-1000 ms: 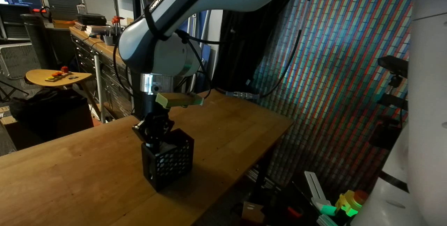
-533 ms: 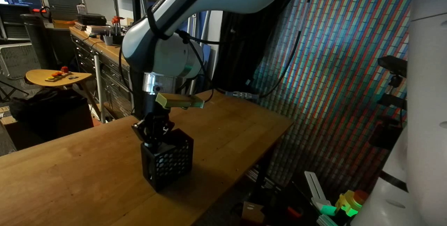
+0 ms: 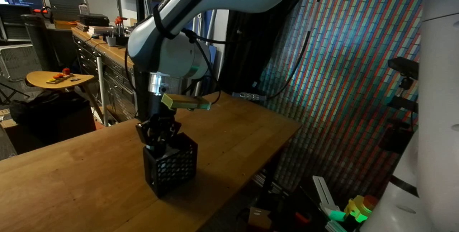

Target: Pick up the cloth and put it in the box

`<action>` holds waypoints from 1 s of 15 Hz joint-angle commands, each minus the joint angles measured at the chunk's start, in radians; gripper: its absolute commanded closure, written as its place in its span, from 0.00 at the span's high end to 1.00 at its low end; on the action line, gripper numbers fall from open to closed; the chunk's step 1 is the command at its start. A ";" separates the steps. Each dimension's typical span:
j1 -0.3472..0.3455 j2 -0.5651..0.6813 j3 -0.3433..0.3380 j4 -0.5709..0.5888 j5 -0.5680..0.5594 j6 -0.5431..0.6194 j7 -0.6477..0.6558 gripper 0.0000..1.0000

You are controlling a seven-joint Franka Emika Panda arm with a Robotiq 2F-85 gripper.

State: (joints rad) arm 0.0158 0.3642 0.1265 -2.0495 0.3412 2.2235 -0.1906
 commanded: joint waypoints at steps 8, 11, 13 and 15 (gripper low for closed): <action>-0.009 -0.052 -0.030 -0.005 -0.076 -0.069 0.002 0.82; -0.010 -0.070 -0.042 -0.002 -0.100 -0.090 0.005 0.68; -0.009 -0.080 -0.049 0.001 -0.118 -0.104 0.007 0.60; -0.008 -0.088 -0.053 0.006 -0.129 -0.120 0.007 0.59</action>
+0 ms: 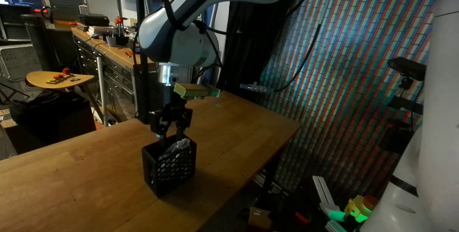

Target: Pick up the cloth and put it in the box

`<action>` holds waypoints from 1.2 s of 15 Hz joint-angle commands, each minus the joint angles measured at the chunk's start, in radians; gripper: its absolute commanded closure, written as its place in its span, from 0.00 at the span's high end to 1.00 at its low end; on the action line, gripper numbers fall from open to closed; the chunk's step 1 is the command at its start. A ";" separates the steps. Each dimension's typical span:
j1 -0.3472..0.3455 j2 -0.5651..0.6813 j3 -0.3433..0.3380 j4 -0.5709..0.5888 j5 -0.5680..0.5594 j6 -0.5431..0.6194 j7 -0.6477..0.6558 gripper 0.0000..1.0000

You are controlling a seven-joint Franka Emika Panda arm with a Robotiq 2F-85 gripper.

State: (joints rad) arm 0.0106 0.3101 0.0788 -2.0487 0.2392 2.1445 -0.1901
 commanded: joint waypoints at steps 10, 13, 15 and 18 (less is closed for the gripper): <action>0.009 -0.043 -0.010 0.073 -0.107 -0.102 0.017 0.05; 0.007 -0.044 -0.014 0.064 -0.128 -0.106 0.014 0.06; 0.004 -0.043 -0.019 0.055 -0.147 -0.107 0.010 0.08; -0.002 -0.040 -0.028 0.044 -0.168 -0.102 0.002 0.08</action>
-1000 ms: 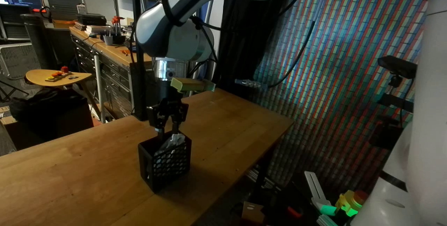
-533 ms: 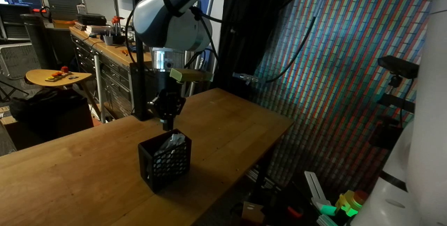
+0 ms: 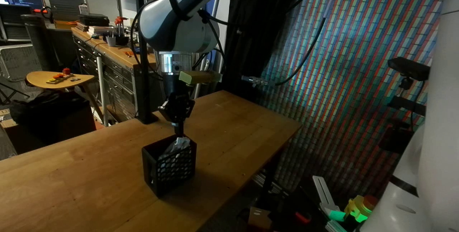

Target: Pick up the cloth and put it in the box

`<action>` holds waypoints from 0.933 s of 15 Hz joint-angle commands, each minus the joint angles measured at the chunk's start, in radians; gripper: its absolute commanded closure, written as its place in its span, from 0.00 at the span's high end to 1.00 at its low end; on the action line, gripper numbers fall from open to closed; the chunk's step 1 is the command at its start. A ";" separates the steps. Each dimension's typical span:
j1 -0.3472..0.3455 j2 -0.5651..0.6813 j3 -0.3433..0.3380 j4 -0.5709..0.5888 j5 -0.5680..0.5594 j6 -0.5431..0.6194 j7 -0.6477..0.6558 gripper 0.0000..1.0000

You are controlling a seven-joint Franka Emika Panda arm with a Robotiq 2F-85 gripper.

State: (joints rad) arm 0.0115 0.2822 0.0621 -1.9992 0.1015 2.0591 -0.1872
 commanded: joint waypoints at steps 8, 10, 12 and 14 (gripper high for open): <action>-0.006 0.020 -0.011 0.004 -0.022 0.000 -0.022 0.08; -0.006 0.027 -0.005 -0.002 -0.009 0.007 -0.024 0.07; -0.007 0.035 0.003 -0.013 0.008 0.016 -0.022 0.07; -0.006 0.043 0.012 -0.024 0.029 0.020 -0.021 0.07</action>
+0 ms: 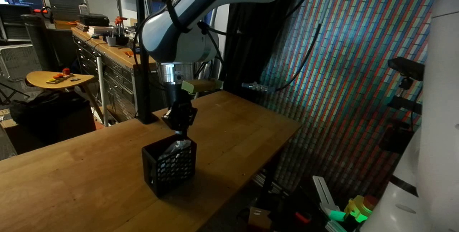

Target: Pick up the cloth and put it in the box

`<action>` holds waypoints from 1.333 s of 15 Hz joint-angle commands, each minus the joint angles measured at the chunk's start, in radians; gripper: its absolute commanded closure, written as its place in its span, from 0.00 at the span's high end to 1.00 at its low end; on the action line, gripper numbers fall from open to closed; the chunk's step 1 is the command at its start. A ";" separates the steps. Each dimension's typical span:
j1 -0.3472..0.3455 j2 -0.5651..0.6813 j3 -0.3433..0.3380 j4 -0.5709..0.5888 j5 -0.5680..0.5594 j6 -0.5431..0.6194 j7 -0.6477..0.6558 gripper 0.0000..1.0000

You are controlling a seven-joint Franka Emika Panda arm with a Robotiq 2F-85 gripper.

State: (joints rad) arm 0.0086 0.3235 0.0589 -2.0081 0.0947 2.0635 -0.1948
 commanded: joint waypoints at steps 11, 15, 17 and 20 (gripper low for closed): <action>0.004 0.079 0.075 -0.031 0.175 0.069 -0.019 0.07; -0.003 0.108 0.086 -0.036 0.227 0.121 -0.020 0.07; -0.007 0.124 0.085 -0.040 0.253 0.156 -0.017 0.07; -0.012 0.147 0.087 -0.050 0.286 0.214 -0.009 0.08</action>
State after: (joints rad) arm 0.0095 0.4507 0.1347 -2.0502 0.3352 2.2143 -0.1953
